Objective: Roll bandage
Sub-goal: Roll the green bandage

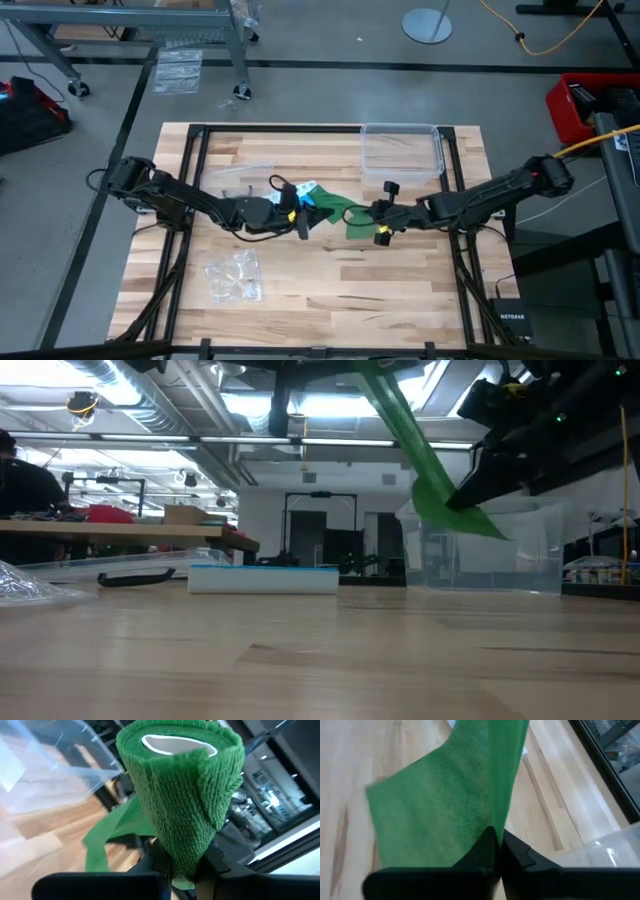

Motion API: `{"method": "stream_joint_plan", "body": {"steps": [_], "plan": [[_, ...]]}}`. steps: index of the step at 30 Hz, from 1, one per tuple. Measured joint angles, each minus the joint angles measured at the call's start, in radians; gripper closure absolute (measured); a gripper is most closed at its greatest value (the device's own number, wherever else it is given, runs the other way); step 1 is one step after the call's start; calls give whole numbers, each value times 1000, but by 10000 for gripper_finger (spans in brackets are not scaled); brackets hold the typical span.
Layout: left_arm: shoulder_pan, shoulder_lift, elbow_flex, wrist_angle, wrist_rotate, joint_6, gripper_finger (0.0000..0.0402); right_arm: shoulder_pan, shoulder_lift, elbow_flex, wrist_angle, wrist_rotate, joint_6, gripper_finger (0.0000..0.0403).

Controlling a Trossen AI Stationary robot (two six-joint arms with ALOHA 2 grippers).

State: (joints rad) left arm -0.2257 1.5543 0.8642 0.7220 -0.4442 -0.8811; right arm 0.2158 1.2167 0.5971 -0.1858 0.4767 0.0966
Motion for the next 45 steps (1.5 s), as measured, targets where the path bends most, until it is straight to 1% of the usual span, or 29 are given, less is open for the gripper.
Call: {"method": "stream_joint_plan", "body": {"steps": [6,16,21,24,27,38,45], "plan": [[-3,1,1,29,1,29,367,0,6,0,27,-33,0,339],[-3,1,1,45,-11,100,367,0,6,0,33,-41,0,226],[-3,1,1,103,-35,184,367,0,6,0,34,-40,9,187],[-3,1,1,125,-36,223,367,0,6,0,34,-40,10,176],[-3,1,0,133,-37,261,367,0,6,0,34,-40,12,174],[-19,4,1,128,-37,276,367,0,6,0,87,-40,33,173],[-31,23,1,28,-49,283,367,0,5,0,154,-17,5,173]]}}
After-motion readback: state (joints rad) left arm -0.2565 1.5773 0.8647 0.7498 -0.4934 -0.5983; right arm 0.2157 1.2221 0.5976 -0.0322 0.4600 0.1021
